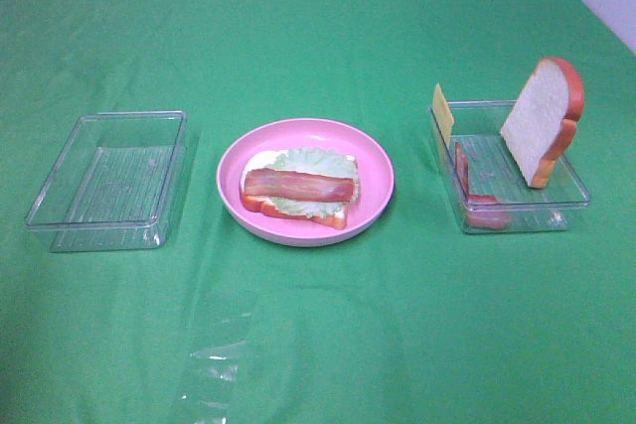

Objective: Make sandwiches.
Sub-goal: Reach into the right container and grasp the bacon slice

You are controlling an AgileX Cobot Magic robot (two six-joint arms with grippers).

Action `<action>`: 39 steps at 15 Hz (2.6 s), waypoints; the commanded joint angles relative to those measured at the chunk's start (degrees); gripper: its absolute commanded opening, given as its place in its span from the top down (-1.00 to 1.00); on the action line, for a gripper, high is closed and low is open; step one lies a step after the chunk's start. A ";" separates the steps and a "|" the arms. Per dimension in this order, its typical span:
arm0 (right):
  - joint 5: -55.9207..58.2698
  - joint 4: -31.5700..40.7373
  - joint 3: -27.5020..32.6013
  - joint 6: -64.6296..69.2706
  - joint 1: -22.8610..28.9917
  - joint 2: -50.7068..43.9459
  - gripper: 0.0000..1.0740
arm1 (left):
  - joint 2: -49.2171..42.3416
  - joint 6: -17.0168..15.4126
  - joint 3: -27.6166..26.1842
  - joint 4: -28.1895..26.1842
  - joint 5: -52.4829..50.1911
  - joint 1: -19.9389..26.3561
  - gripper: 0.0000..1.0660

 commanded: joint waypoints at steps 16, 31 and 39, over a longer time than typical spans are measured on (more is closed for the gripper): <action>-0.46 0.23 0.23 -0.06 -0.34 -1.38 -0.83 | -47.73 0.11 18.68 0.11 -5.33 0.11 -0.88; -0.46 0.40 0.23 0.00 -0.34 -1.09 -0.83 | -48.64 0.80 18.68 -0.97 -5.39 0.11 -0.88; -0.46 0.29 0.23 0.00 -0.34 -1.09 -0.83 | -48.64 0.80 18.68 -0.97 -5.39 0.11 -0.88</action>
